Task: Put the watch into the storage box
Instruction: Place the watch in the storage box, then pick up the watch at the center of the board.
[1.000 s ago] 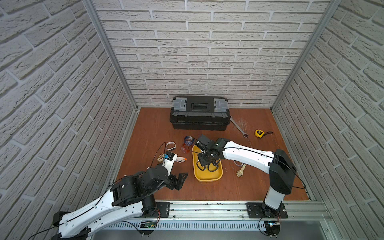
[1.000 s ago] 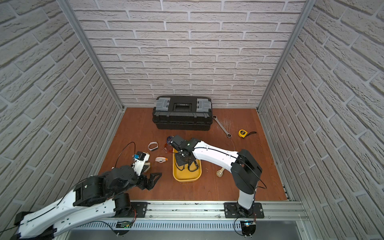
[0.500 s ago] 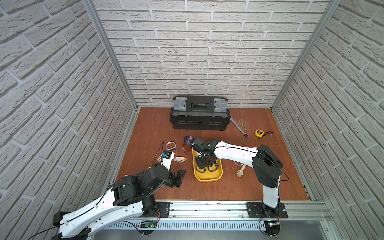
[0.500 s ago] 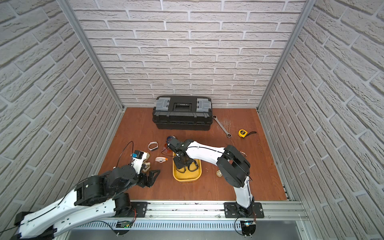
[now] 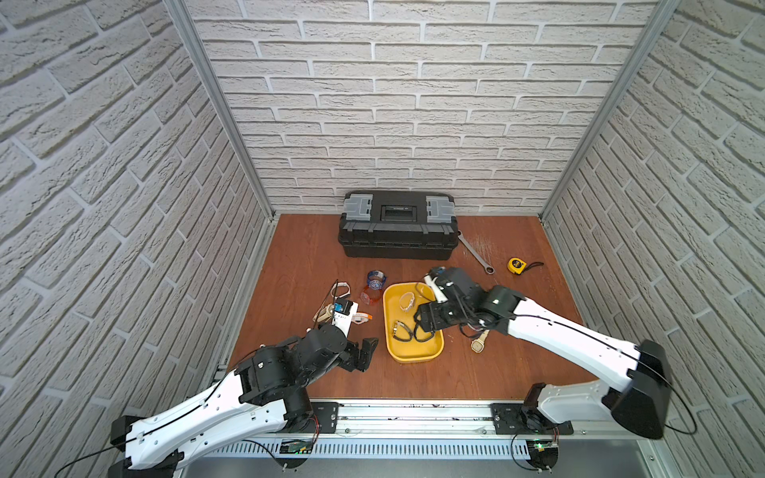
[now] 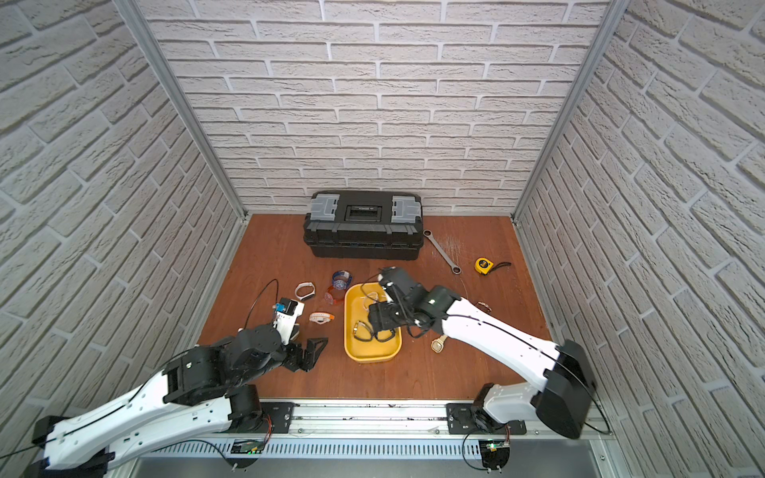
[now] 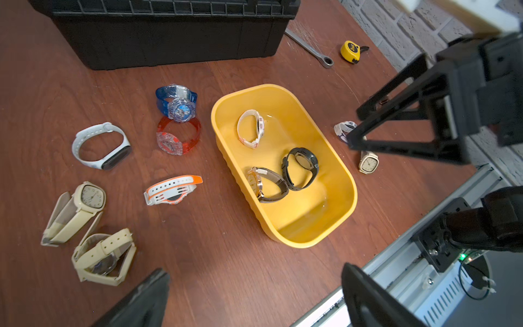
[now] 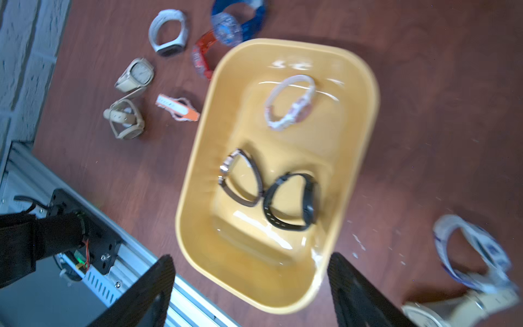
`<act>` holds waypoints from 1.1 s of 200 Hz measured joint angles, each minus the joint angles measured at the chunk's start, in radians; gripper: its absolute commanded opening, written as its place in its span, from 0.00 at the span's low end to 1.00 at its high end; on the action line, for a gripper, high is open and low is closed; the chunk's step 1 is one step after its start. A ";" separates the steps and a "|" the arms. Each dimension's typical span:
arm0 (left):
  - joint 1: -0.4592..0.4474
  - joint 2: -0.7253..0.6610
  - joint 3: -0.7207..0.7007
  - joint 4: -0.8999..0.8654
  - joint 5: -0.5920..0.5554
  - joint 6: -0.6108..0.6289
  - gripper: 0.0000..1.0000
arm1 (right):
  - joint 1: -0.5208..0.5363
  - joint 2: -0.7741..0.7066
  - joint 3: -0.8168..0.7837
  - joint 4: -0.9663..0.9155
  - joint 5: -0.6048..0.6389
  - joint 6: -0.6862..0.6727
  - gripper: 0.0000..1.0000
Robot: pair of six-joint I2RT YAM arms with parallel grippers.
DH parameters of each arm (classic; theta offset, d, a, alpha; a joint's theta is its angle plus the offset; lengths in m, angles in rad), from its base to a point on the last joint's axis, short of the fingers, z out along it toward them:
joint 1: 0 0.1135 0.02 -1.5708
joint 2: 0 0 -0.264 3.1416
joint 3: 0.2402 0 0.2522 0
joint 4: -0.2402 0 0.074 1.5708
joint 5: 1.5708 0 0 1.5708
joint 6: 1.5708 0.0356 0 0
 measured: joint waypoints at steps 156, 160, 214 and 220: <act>0.019 0.161 -0.017 0.209 0.136 0.063 0.98 | -0.557 -0.378 -0.608 0.163 -0.261 0.158 0.72; 0.019 0.161 -0.017 0.209 0.136 0.063 0.98 | -0.563 -0.375 -0.612 0.170 -0.263 0.158 0.71; 0.032 0.161 -0.017 0.209 0.137 0.063 0.98 | -0.593 -0.294 -0.626 0.222 -0.278 0.152 0.62; 0.034 0.161 -0.017 0.209 0.137 0.063 0.98 | -0.594 -0.285 -0.626 0.229 -0.278 0.150 0.61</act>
